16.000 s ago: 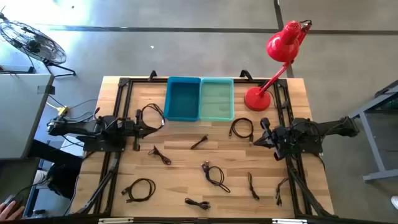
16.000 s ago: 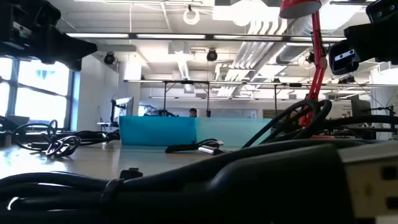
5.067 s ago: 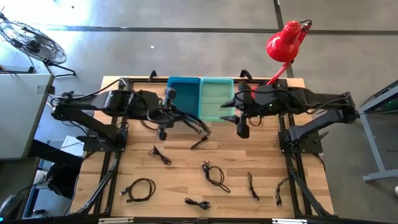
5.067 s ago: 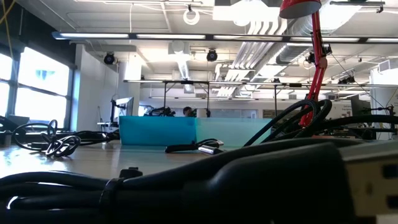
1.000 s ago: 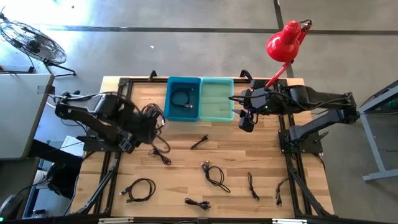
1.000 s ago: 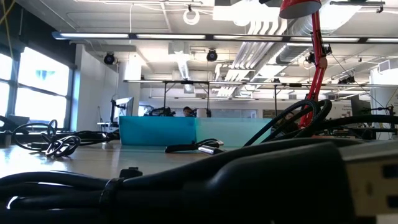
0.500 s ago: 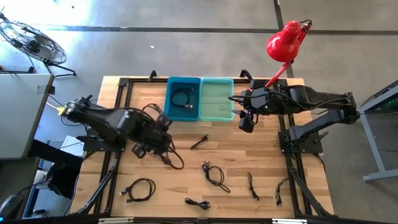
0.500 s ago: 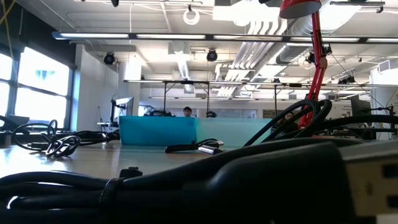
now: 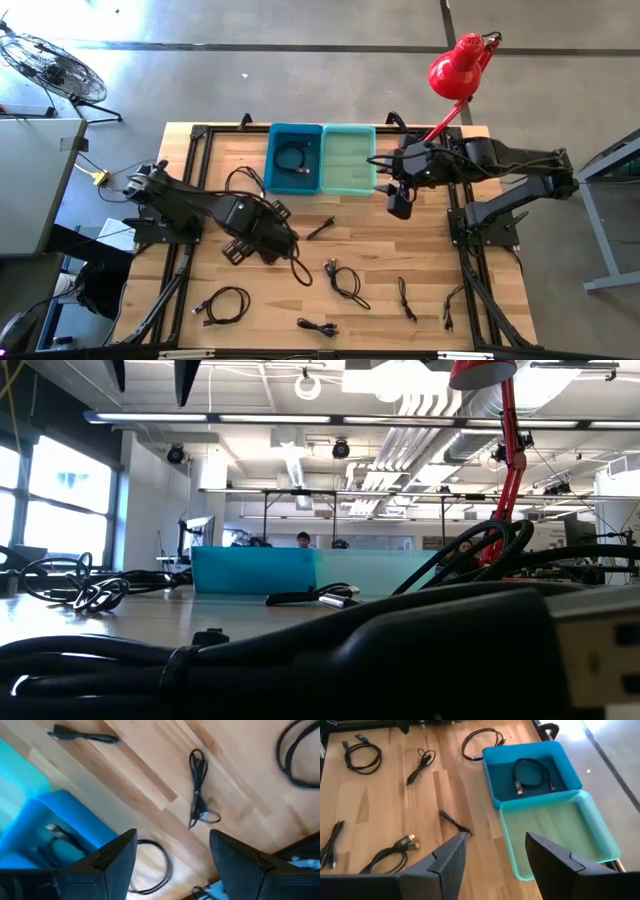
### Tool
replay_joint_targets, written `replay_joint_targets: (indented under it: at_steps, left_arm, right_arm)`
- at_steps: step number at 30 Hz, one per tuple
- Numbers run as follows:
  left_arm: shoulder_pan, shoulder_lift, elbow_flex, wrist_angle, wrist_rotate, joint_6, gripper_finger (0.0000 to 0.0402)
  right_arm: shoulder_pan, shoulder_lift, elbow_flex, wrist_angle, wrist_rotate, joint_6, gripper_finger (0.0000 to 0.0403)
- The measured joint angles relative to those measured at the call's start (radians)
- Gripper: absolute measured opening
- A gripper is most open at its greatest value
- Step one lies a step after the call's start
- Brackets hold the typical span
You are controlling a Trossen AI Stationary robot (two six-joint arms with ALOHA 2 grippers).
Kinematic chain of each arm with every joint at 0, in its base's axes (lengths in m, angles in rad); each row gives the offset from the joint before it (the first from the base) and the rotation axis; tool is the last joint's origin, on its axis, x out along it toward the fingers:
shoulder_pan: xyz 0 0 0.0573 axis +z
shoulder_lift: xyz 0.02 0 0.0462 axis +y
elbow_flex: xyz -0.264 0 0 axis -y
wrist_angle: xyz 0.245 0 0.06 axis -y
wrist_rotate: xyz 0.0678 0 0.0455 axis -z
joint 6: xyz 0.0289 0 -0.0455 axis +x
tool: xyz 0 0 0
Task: Pick & Place USB Port
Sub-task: Put the black usb cable into the light blue bin
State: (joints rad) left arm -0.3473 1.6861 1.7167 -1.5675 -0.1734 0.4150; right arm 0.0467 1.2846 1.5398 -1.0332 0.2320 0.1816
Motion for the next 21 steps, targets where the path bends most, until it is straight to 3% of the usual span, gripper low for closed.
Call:
replay_joint_targets:
  at_steps: [13, 21]
  left_arm:
    - [-0.009, 0.001, -0.277, 0.023, 0.169, -0.202, 0.0239]
    - [-0.006, 0.001, -0.451, 0.130, 0.255, -0.215, 0.0182]
  right_arm:
    - [0.000, 0.000, 0.000, -0.042, -0.005, -0.025, 0.0197]
    - [0.000, 0.000, 0.000, -0.047, -0.048, -0.052, 0.0197]
